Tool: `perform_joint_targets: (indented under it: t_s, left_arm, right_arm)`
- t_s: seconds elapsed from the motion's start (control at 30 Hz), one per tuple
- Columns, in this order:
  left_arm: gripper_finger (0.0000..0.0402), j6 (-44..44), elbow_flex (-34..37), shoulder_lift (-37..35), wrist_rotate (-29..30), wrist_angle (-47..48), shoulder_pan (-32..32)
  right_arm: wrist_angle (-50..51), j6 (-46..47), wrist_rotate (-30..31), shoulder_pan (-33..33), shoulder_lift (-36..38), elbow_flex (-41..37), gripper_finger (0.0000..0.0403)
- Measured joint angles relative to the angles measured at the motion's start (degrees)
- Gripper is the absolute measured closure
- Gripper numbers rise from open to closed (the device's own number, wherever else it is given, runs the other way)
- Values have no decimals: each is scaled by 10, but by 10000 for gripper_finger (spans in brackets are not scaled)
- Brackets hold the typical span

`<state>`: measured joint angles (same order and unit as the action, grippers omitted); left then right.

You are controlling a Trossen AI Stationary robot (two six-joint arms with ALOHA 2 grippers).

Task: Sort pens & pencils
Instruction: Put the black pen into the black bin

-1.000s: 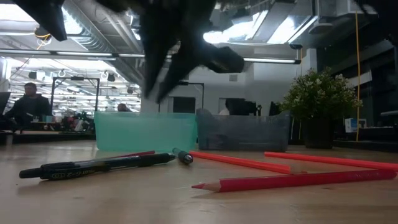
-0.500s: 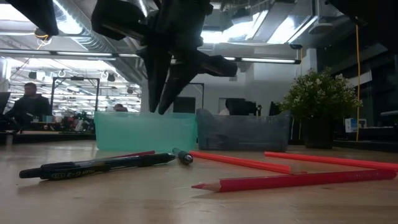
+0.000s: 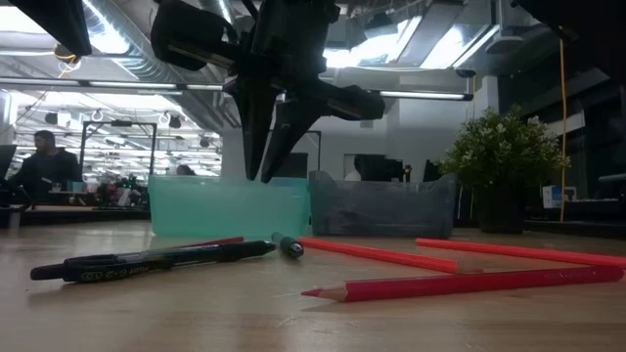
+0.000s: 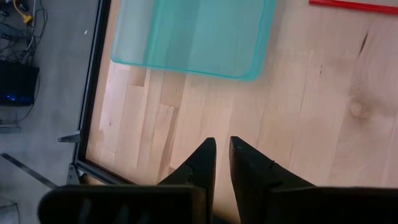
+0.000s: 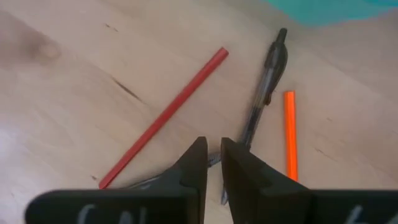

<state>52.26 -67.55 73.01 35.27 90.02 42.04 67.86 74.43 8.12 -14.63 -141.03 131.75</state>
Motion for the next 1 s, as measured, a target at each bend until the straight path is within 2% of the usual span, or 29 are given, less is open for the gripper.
perform_joint_targets:
  t_s: [0.2,0.47,0.83,1.0]
  left_arm:
    - [360,0,0,0,0,0,0]
    - [360,1,0,0,0,0,0]
    - [360,0,0,0,0,0,0]
    - [360,0,0,0,0,0,0]
  right_arm:
    - [-3,-8,-30,0,-2,-29,354]
    - [-23,-25,-32,3,-2,-40,352]
    - [-22,-33,-32,13,-2,-40,292]
    - [-22,-37,-32,16,-2,-40,282]
